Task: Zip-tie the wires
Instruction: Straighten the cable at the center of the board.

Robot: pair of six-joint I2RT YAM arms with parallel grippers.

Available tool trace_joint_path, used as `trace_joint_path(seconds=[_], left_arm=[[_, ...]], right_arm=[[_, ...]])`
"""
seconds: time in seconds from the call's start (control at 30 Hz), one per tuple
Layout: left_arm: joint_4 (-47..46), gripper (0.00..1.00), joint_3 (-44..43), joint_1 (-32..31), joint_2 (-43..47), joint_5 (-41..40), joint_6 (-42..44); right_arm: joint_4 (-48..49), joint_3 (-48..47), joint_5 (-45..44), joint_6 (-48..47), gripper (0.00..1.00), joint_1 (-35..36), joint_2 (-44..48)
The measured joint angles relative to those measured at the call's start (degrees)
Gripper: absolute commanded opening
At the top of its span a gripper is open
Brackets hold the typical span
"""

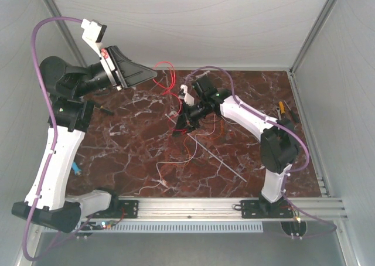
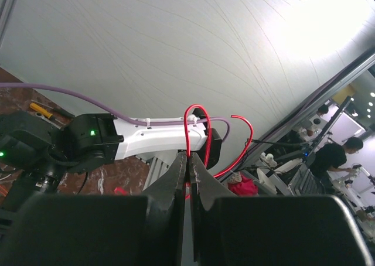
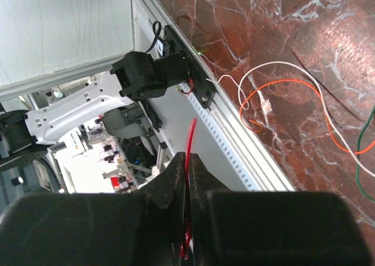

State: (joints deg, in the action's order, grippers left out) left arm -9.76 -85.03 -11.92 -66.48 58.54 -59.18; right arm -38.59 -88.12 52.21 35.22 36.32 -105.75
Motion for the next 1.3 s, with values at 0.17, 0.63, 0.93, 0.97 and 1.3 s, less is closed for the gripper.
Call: trace_joint_path(seconds=[0.17,0.63,0.93,0.97,1.3], left_arm=[[0.0,0.00,0.0,-0.3,0.0,0.2,0.0],[-0.3,0.00,0.2,-0.6,0.9,1.8,-0.9],[10.7,0.00,0.4,-0.6,6.6,-1.4,5.7],[13.3,0.00,0.3,-0.6,7.5,-2.9,7.1],[41.8,0.00,0.2,-0.6,12.5,-20.6,20.0]], right_arm=[[-0.9,-0.8,-0.4,-0.5,0.00,0.0,-0.1],[0.3,-3.7,-11.0,2.3,0.00,-3.0,-0.3],[1.4,-2.8,-25.6,4.1,0.00,-22.8,6.5],[1.4,-2.8,-26.7,4.0,0.00,-25.3,7.5],[-0.5,-4.0,-33.1,1.8,0.00,-38.0,9.8]])
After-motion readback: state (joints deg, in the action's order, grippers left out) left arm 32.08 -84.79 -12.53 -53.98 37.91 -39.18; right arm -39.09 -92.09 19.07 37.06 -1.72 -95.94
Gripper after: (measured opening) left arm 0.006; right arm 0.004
